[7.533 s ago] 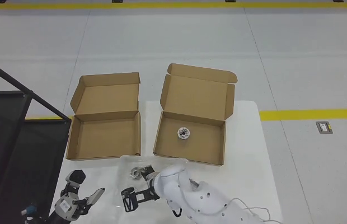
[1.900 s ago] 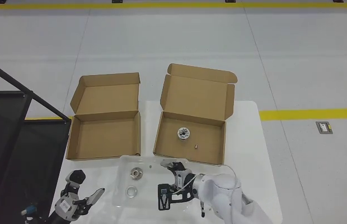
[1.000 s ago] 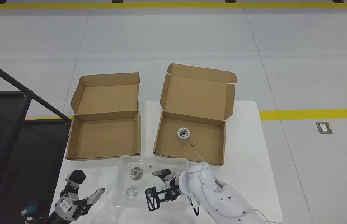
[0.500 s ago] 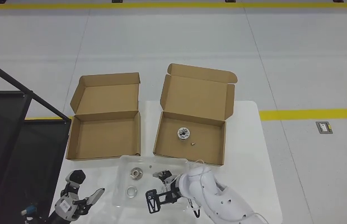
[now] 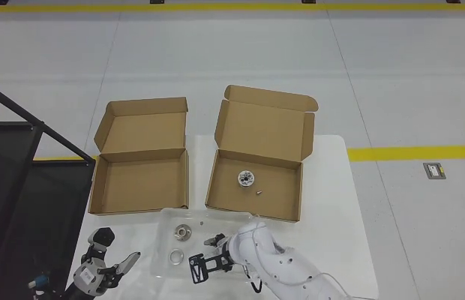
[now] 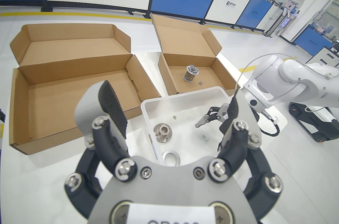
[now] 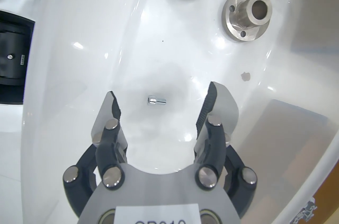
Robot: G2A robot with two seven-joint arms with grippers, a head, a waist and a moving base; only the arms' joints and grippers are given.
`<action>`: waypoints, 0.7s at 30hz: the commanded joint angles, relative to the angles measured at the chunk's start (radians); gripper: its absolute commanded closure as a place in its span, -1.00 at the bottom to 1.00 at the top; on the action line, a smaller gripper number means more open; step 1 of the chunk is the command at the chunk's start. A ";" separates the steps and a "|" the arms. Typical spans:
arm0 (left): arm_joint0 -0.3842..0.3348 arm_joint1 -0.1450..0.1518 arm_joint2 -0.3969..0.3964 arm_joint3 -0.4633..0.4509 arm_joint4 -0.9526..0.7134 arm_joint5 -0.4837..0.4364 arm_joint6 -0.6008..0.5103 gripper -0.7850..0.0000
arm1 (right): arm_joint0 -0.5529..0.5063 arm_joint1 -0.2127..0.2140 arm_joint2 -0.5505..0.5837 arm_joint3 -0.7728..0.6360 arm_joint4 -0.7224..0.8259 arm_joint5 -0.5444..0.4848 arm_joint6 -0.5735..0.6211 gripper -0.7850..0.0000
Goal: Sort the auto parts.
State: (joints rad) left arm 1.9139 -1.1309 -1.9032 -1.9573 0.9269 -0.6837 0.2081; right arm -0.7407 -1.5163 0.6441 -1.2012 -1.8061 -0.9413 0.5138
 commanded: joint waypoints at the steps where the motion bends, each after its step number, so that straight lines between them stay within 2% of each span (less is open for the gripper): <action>1: 0.000 0.000 0.000 0.000 0.000 0.000 0.000 -1.00 | 0.008 -0.007 -0.007 0.016 0.016 -0.004 0.014 0.04; 8: 0.000 0.000 0.000 0.000 0.000 0.000 0.000 -1.00 | 0.031 -0.024 -0.016 0.066 0.058 -0.016 0.043 0.12; 19: 0.000 0.000 0.000 0.000 0.000 0.000 0.000 -1.00 | 0.052 -0.033 -0.016 0.116 0.075 -0.011 0.035 0.12; 21: 0.000 0.000 0.000 0.000 0.000 0.000 0.000 -1.00 | 0.057 -0.036 -0.017 0.127 0.080 -0.014 0.037 0.22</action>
State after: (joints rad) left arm 1.9139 -1.1309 -1.9032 -1.9573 0.9269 -0.6837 0.2081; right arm -0.6867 -1.5507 0.6279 -1.0805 -1.7285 -0.9539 0.5492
